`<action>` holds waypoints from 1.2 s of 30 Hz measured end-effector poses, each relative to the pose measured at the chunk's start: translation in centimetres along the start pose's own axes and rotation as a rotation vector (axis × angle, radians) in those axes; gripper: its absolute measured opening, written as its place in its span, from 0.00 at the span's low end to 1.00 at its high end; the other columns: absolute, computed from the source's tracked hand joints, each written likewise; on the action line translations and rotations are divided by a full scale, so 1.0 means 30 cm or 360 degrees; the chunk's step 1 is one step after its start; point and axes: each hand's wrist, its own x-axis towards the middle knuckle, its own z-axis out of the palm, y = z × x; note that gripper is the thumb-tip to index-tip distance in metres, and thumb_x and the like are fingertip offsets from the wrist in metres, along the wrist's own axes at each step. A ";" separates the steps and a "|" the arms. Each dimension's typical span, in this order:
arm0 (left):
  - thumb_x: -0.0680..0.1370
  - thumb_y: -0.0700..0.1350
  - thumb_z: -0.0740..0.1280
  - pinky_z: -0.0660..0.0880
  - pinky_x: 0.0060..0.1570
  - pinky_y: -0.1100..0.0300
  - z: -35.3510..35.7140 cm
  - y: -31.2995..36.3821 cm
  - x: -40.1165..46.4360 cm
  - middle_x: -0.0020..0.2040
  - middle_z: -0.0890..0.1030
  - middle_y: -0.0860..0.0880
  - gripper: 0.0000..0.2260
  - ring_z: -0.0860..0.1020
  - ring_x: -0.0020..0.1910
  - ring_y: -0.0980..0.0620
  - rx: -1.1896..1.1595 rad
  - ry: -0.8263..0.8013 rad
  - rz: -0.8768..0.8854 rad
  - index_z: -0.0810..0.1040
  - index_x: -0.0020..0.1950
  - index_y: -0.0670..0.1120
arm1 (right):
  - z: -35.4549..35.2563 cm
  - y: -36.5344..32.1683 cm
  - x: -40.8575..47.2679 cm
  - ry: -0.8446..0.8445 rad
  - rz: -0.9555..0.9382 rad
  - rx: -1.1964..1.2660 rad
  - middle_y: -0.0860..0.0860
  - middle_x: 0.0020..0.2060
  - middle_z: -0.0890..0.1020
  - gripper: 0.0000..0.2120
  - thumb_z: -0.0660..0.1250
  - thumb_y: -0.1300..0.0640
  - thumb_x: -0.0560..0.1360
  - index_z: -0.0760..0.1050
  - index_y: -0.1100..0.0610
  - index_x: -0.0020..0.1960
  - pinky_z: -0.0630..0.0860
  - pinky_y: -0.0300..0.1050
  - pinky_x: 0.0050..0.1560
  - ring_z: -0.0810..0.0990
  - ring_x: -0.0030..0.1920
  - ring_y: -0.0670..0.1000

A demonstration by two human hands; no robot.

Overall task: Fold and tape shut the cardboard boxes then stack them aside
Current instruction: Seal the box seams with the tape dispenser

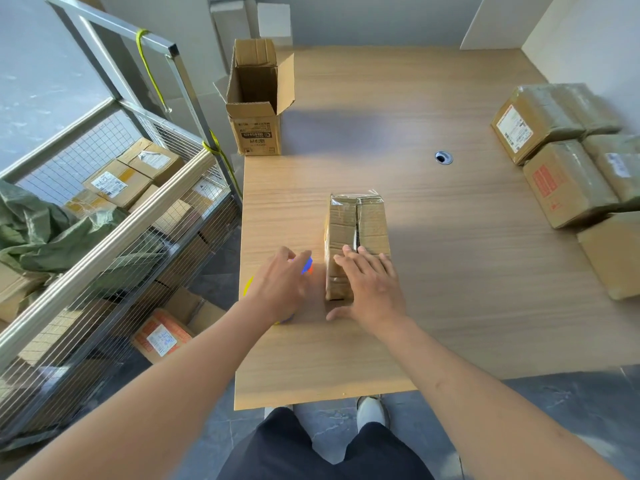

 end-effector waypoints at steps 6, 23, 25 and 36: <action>0.83 0.47 0.64 0.76 0.57 0.50 -0.009 0.082 -0.040 0.76 0.68 0.47 0.19 0.78 0.63 0.41 -0.0087 0.0141 0.0416 0.73 0.75 0.47 | -0.008 0.074 -0.055 0.0009 -0.0257 0.0173 0.43 0.79 0.66 0.35 0.70 0.32 0.73 0.69 0.44 0.76 0.59 0.56 0.77 0.64 0.79 0.50; 0.82 0.58 0.64 0.67 0.74 0.59 0.127 0.065 -0.074 0.82 0.61 0.52 0.30 0.54 0.82 0.56 -0.0159 0.0222 0.0664 0.65 0.81 0.46 | 0.122 0.168 -0.066 0.0747 -0.0648 -0.0188 0.50 0.73 0.76 0.19 0.66 0.57 0.79 0.76 0.57 0.69 0.73 0.54 0.69 0.75 0.72 0.52; 0.81 0.57 0.65 0.72 0.70 0.54 0.129 0.067 -0.075 0.81 0.63 0.49 0.30 0.57 0.82 0.52 -0.0087 0.0238 0.0703 0.67 0.80 0.46 | 0.113 0.179 -0.062 0.0722 -0.0711 -0.0140 0.51 0.72 0.77 0.17 0.62 0.59 0.80 0.78 0.56 0.67 0.76 0.53 0.68 0.76 0.71 0.53; 0.76 0.55 0.65 0.76 0.67 0.47 0.175 0.097 -0.065 0.78 0.70 0.45 0.27 0.64 0.79 0.46 -0.0143 0.0394 0.0692 0.77 0.72 0.43 | 0.078 0.287 -0.094 0.0898 -0.0832 -0.0134 0.50 0.54 0.83 0.13 0.69 0.60 0.81 0.83 0.49 0.63 0.78 0.51 0.54 0.81 0.53 0.55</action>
